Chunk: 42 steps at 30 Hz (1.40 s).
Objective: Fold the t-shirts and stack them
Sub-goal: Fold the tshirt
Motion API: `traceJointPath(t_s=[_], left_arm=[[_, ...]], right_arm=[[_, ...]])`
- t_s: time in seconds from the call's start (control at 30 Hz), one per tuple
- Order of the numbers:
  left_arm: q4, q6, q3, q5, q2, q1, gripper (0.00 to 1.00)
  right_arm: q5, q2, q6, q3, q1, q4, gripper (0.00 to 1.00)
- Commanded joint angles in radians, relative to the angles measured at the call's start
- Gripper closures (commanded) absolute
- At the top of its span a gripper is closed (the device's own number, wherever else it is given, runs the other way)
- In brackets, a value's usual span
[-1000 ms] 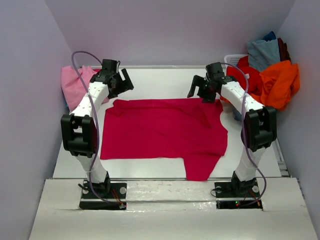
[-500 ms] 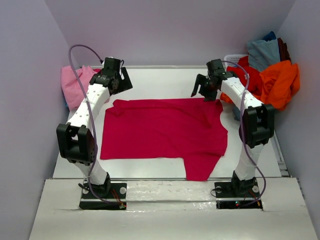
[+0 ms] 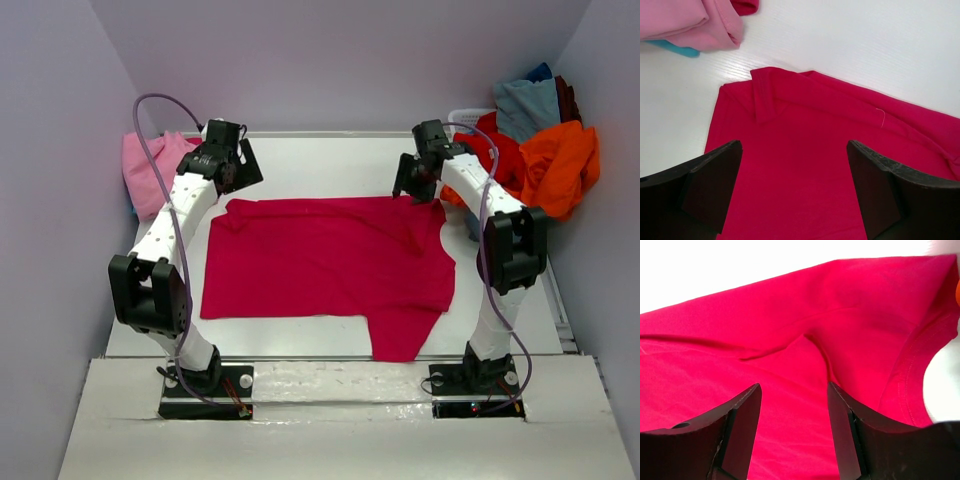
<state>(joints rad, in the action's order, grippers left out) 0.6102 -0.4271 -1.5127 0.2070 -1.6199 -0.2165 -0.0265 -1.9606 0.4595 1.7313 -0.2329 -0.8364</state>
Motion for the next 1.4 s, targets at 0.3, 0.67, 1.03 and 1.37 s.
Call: traceJointPath(t_s=[0.3, 0.67, 1.03, 1.37], left_arm=[[-0.001, 0.013, -0.024, 0.032, 0.014, -0.004, 0.01], [0.0, 0.028, -0.024, 0.031, 0.005, -0.004, 0.01], [0.008, 0.028, -0.04, 0.028, -0.009, -0.004, 0.01], [0.008, 0.022, -0.043, 0.029, -0.017, -0.004, 0.01]], right_arm=[[-0.032, -0.073, -0.035, -0.018, 0.001, 0.031, 0.43], [-0.062, -0.182, -0.047, 0.112, 0.001, 0.003, 0.46], [-0.072, -0.228, -0.058, 0.152, 0.001, -0.018, 0.49], [-0.089, -0.236, -0.058, 0.131, 0.001, -0.009, 0.53]])
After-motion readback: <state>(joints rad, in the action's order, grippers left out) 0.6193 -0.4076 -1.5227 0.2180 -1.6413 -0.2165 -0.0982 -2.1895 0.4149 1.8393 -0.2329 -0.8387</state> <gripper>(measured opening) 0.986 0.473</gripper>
